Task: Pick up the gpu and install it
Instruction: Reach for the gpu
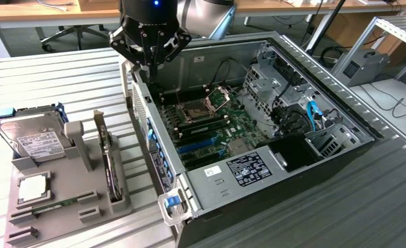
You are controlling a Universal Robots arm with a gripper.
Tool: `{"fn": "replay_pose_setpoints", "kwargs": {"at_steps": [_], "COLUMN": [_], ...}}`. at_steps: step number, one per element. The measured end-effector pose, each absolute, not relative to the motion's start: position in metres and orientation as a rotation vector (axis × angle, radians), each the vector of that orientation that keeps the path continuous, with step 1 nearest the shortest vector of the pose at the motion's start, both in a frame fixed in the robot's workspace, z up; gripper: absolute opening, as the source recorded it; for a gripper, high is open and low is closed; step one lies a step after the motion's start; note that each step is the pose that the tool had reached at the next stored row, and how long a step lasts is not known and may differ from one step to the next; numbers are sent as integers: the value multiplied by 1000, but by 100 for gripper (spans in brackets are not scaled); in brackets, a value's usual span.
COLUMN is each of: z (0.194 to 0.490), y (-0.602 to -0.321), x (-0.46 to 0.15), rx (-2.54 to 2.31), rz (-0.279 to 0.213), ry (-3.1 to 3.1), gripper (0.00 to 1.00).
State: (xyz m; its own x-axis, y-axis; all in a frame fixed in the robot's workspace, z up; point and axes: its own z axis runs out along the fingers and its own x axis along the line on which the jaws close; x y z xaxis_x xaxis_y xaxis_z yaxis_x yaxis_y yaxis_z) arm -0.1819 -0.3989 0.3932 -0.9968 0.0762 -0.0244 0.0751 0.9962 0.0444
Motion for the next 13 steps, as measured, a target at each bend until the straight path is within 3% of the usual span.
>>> {"fn": "replay_pose_setpoints", "kwargs": {"at_steps": [13], "z": [393], "y": [-399], "x": [-192], "rx": [118], "rz": [67], "ry": [3113], "gripper": [11]}}
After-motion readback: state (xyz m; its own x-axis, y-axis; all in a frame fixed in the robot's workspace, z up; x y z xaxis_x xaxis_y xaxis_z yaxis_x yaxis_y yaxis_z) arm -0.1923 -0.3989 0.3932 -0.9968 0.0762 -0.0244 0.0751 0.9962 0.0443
